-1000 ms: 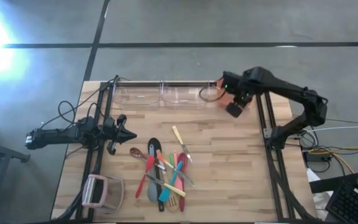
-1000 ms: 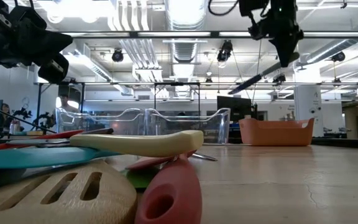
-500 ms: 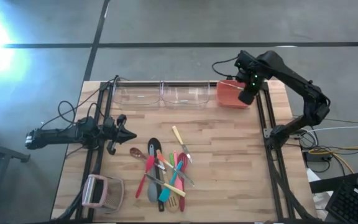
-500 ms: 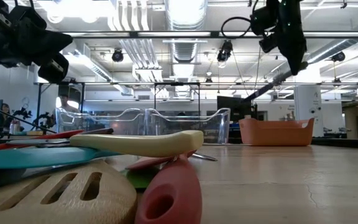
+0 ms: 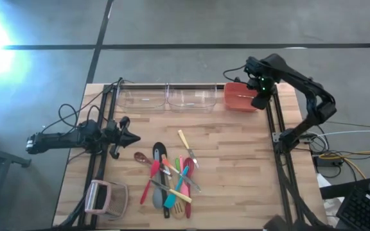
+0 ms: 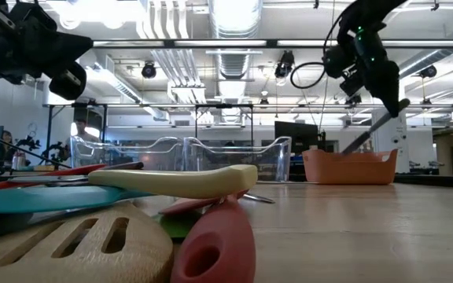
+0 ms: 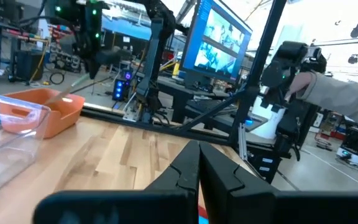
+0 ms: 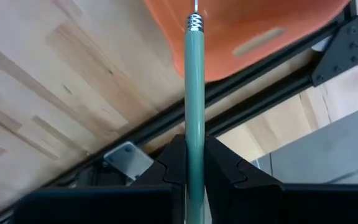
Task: Pick & Place Kitchen Items
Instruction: Put the blue knife into the orange bin, then put the red spatula into the right transparent bin
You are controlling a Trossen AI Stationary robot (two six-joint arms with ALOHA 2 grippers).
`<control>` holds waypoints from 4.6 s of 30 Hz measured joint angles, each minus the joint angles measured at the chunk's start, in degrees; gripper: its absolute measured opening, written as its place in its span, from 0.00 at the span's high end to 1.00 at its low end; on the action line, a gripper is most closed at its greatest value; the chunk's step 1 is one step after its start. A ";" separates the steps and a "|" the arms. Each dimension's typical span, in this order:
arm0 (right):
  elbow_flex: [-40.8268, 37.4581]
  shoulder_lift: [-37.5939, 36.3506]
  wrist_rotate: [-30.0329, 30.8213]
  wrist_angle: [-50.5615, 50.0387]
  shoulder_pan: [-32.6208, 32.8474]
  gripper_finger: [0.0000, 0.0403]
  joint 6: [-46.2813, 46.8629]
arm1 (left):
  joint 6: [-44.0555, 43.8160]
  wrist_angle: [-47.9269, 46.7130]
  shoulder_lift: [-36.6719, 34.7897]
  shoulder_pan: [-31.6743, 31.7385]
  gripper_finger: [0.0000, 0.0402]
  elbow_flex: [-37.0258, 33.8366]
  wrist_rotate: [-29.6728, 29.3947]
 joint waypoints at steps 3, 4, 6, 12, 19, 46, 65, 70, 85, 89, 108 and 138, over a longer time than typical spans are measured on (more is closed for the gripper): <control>0.02 1.52 -0.03 1.85 0.02 0.95 -0.82 | 0.52 0.04 0.00 0.00 0.97 0.00 -0.16; 0.04 2.00 -0.04 2.57 0.02 0.95 -1.01 | 0.52 0.04 0.00 0.00 0.97 -0.02 -0.27; 0.07 3.13 -0.17 3.30 0.02 0.95 -1.10 | 0.52 0.04 0.00 0.00 0.97 -0.02 -0.29; 0.15 5.07 -0.26 5.11 0.02 0.95 -1.86 | 0.50 0.04 0.00 0.00 0.97 -0.02 -0.27; 0.22 5.12 -2.92 8.89 -0.07 0.95 -2.97 | 0.50 0.02 0.00 0.00 0.97 -0.03 -0.27; -3.89 8.53 -8.00 15.78 -3.85 0.95 -1.88 | -0.51 0.04 0.00 0.00 0.97 -0.09 -0.24; -7.01 8.62 -7.65 19.21 -3.85 0.78 -0.64 | -0.57 0.02 0.00 0.00 0.97 -0.09 -0.24; -6.44 8.54 -7.49 19.17 -3.82 0.74 -0.75 | -0.59 0.02 0.00 0.00 0.97 -0.09 -0.24; -2.26 1.22 -4.15 16.64 -3.15 0.61 2.81 | -0.53 0.16 0.00 0.00 0.97 -0.09 -0.24; -1.45 -2.65 -4.90 15.61 -1.25 0.61 3.92 | -0.46 0.15 0.00 0.02 0.97 -0.09 -0.26; -0.61 -16.17 -5.26 15.34 20.57 0.68 15.28 | 0.73 0.15 0.02 0.02 0.97 -0.09 -0.44; -0.61 -17.43 -5.15 35.52 55.00 0.81 33.97 | 0.25 0.11 0.02 0.00 0.97 0.46 -0.46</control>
